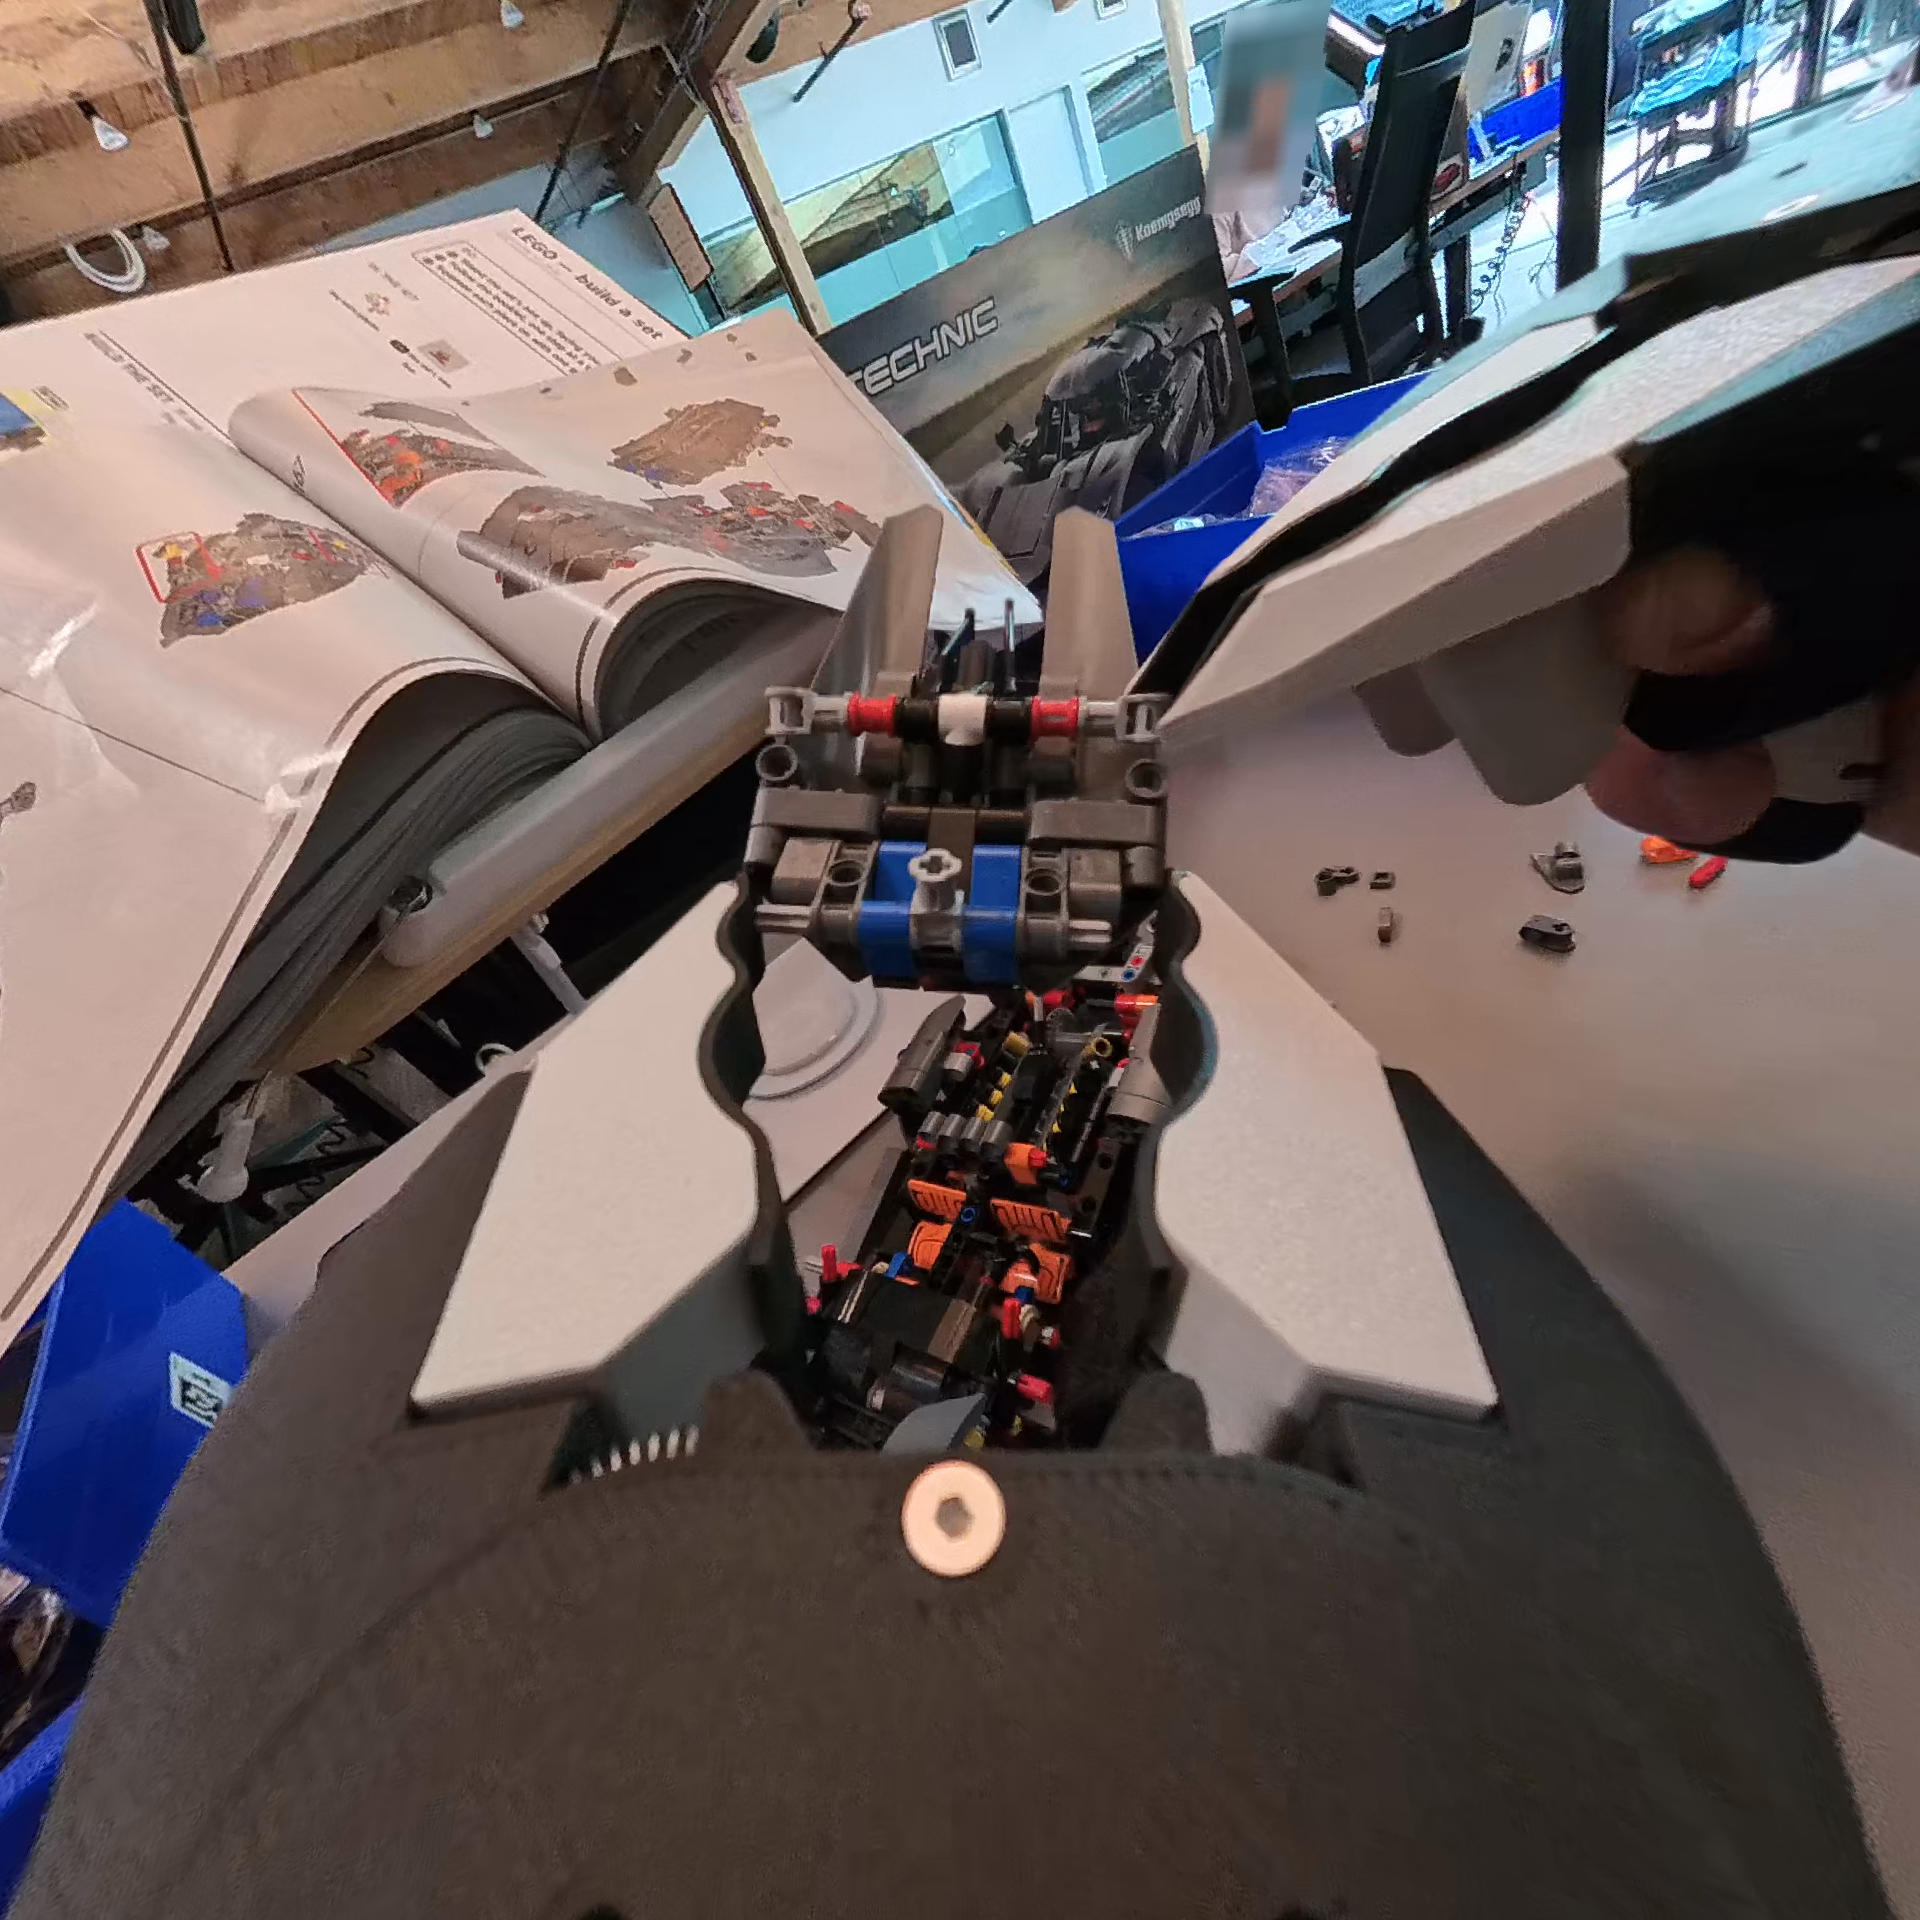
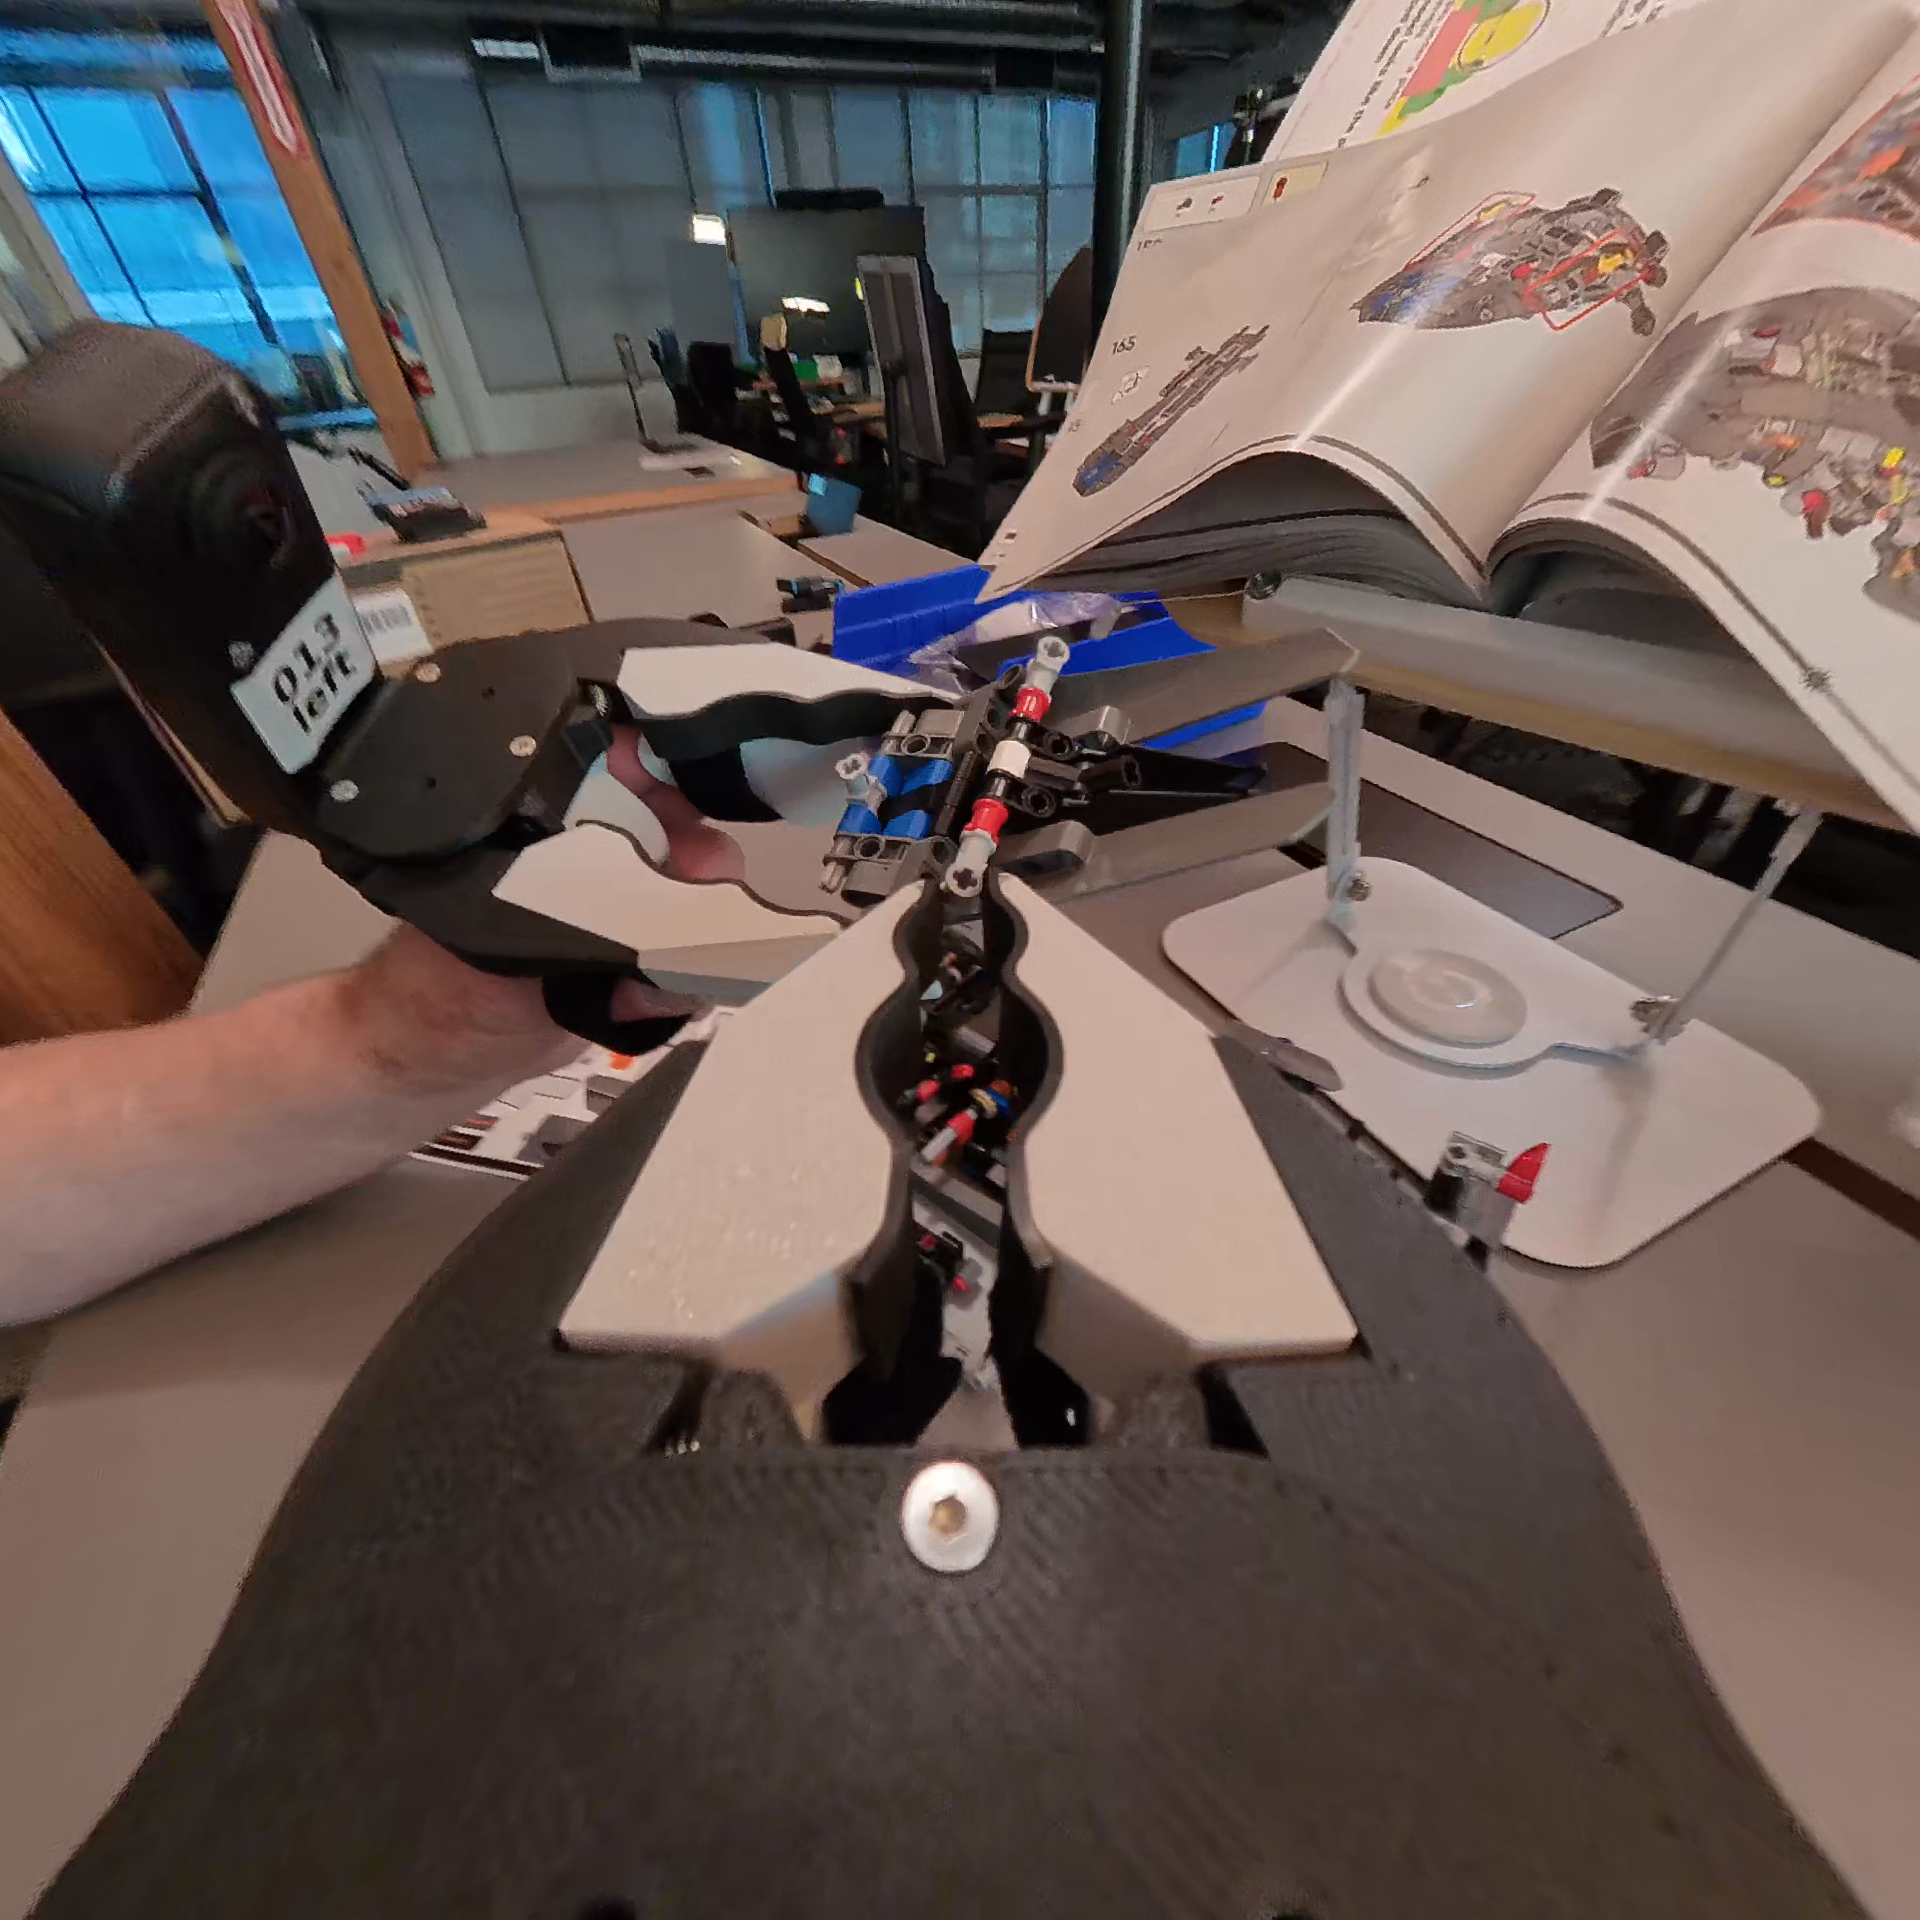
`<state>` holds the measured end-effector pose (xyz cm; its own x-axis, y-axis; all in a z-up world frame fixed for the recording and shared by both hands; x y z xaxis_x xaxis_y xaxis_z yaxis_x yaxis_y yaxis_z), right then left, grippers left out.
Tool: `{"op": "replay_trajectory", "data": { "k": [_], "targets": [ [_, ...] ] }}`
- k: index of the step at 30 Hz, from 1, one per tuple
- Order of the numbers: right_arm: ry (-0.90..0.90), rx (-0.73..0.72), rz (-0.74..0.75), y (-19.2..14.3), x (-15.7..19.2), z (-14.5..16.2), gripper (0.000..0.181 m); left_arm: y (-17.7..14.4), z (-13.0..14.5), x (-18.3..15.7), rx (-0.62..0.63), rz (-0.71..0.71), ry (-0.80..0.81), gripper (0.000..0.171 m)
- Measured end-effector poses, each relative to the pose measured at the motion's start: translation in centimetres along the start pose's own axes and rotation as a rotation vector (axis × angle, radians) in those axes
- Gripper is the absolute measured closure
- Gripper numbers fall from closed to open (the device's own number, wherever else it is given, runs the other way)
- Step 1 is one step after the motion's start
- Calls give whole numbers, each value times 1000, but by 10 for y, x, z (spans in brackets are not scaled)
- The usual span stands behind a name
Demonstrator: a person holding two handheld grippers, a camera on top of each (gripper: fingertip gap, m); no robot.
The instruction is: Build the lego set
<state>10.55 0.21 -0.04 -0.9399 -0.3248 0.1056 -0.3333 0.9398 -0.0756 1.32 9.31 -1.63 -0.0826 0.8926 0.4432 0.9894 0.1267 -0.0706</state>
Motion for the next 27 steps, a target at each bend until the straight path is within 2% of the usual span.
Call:
{"op": "replay_trajectory", "data": {
  "k": [6, 12, 21, 27],
  "targets": [
    [132, -56, -72, -1, -4, 1, 178, -1, -3, -1, -19, -32, 47, 98],
    [158, -89, -80, -2, -4, 0, 177, -2, -6, -2, -34, -72, 93, 98],
    [323, -148, -165, -2, -12, 5, 176, -1, -10, -5, -18, -133, 206, 98],
    [364, -157, -178, -2, -14, 7, 176, -1, -12, -7, -4, -166, 271, 98]
  ]
}}
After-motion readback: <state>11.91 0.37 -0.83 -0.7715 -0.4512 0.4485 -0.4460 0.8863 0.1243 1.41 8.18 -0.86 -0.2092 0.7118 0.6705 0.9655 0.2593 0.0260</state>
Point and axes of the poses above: each gripper's, where its closed fingertips meet, y out along the fingers, z out of its underside, x = y × z across the jaws, the point moved 7 cm from there along -y, back along the fingers, and after that the axes turned 3 degrees about y, right-handed, at the moved point
